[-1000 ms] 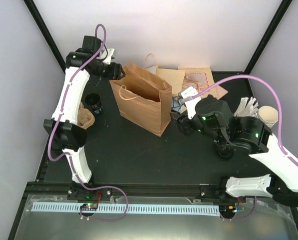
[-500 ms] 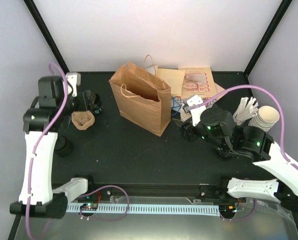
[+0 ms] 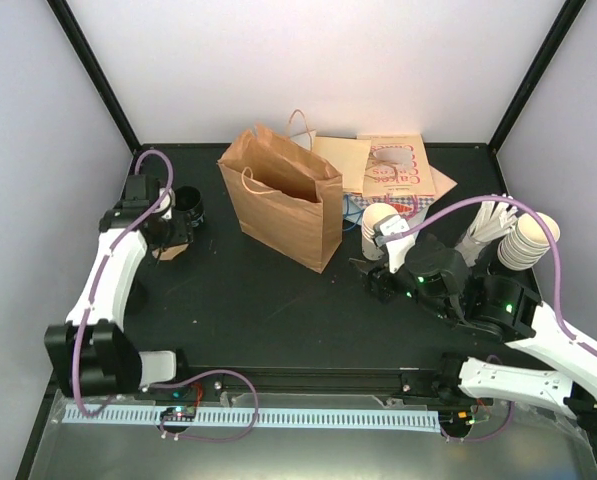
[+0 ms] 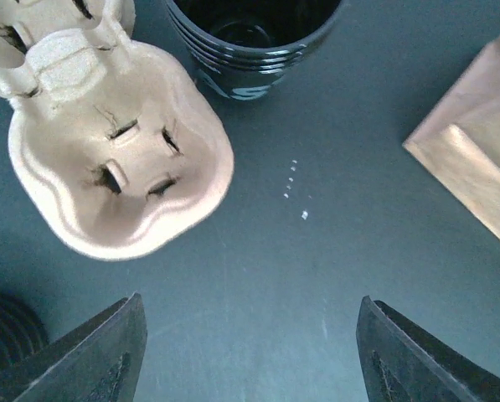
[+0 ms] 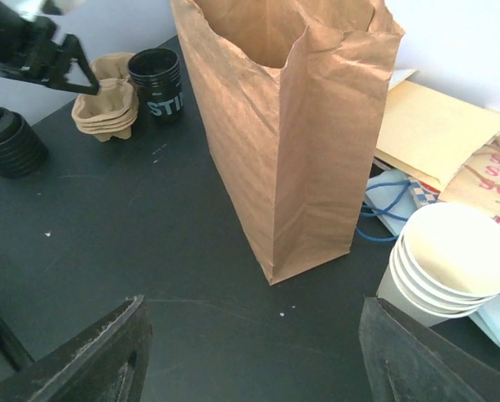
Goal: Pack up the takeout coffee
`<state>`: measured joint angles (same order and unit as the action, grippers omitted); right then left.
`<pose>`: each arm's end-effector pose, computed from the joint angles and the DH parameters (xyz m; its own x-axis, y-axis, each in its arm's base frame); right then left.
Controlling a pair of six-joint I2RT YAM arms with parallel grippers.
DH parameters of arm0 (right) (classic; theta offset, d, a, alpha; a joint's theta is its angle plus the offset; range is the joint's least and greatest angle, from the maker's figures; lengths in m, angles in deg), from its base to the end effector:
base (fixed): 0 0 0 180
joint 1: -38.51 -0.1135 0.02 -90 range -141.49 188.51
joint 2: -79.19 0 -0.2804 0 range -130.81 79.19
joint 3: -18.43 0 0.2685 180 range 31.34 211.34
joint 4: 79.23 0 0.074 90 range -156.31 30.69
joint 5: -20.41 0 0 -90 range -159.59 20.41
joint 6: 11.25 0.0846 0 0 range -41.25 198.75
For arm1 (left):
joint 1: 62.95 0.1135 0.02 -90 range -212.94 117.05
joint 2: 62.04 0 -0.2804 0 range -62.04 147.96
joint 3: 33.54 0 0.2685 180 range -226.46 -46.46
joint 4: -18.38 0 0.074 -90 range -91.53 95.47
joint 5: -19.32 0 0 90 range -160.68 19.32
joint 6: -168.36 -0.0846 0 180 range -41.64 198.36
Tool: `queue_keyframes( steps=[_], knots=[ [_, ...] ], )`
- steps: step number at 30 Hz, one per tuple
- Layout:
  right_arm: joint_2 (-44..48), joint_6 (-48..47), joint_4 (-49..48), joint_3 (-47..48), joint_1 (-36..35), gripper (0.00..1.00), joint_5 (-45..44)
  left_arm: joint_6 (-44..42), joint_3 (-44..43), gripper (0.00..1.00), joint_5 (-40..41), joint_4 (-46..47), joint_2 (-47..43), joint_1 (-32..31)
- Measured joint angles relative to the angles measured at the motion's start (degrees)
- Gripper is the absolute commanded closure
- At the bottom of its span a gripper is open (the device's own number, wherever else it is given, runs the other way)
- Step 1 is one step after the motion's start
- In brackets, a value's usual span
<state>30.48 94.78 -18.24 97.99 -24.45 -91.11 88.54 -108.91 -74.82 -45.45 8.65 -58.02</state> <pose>0.1174 0.1618 0.3852 -0.4084 -0.2350 -0.8820 -0.5947 0.8015 0.0618 0.2756 0.0176 0.2641 -0.8332 -0.2488 -0.4938 -0.1992 0.9681 -0.1516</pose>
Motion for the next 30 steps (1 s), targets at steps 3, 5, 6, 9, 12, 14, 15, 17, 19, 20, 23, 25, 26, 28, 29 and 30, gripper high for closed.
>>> queue_keyframes(
  steps=[3,5,6,9,12,14,15,17,19,20,23,25,26,28,29,30],
  knots=[
    [0.76,0.85,-0.39,-0.83,0.00,0.29,0.96,0.39,-0.94,0.29,1.64,2.89,7.41,0.00],
    [0.83,1.14,-0.87,-0.83,0.00,0.29,1.31,0.35,-1.27,0.28,2.29,4.59,11.67,0.00],
    [0.83,1.27,-1.01,-0.83,0.00,0.29,1.46,0.35,-1.38,0.27,2.62,5.05,13.49,0.00],
    [0.87,1.55,-1.05,-0.83,0.00,0.29,1.64,0.33,-2.86,0.27,3.74,5.09,17.57,0.00],
    [1.29,1.86,-1.05,-0.83,0.00,0.29,1.66,0.37,-4.70,0.29,4.76,5.20,20.04,0.00],
    [1.75,1.92,-1.07,-0.83,0.00,0.29,1.70,0.50,-5.38,0.33,5.40,5.31,20.90,0.00],
    [1.95,1.92,-1.11,-0.83,0.00,0.29,1.75,0.57,-5.62,0.35,5.55,5.31,21.22,0.00],
    [2.05,1.92,-1.33,-0.83,0.00,0.29,2.03,0.61,-6.05,0.37,5.57,5.31,21.88,0.00],
    [1.95,1.95,-1.55,-0.83,0.00,0.29,2.43,0.61,-6.71,0.41,5.49,5.11,23.02,-0.02],
    [1.88,1.95,-1.66,-0.83,0.00,0.29,2.62,0.63,-7.21,0.44,5.44,5.11,23.91,-0.02],
    [1.66,1.92,-1.81,-0.83,0.00,0.29,3.04,0.83,-8.46,0.54,5.40,5.11,26.23,-0.02],
    [1.57,1.90,-1.81,-0.83,0.00,0.29,3.21,1.01,-8.68,0.54,5.29,5.27,27.26,-0.02],
    [1.51,1.90,-1.81,-0.83,0.00,0.29,3.28,1.03,-8.68,0.55,5.20,5.25,27.63,-0.02],
    [1.42,1.92,-1.79,-0.83,0.00,0.29,3.28,1.05,-8.72,0.61,5.14,5.27,28.28,-0.02],
    [1.40,1.92,-1.79,-0.83,0.00,0.29,3.28,1.07,-8.79,0.64,5.09,5.27,28.63,-0.02],
    [1.42,1.92,-1.77,-0.83,0.00,0.29,3.28,1.09,-8.79,0.66,5.07,5.27,28.87,-0.02]
  ],
)
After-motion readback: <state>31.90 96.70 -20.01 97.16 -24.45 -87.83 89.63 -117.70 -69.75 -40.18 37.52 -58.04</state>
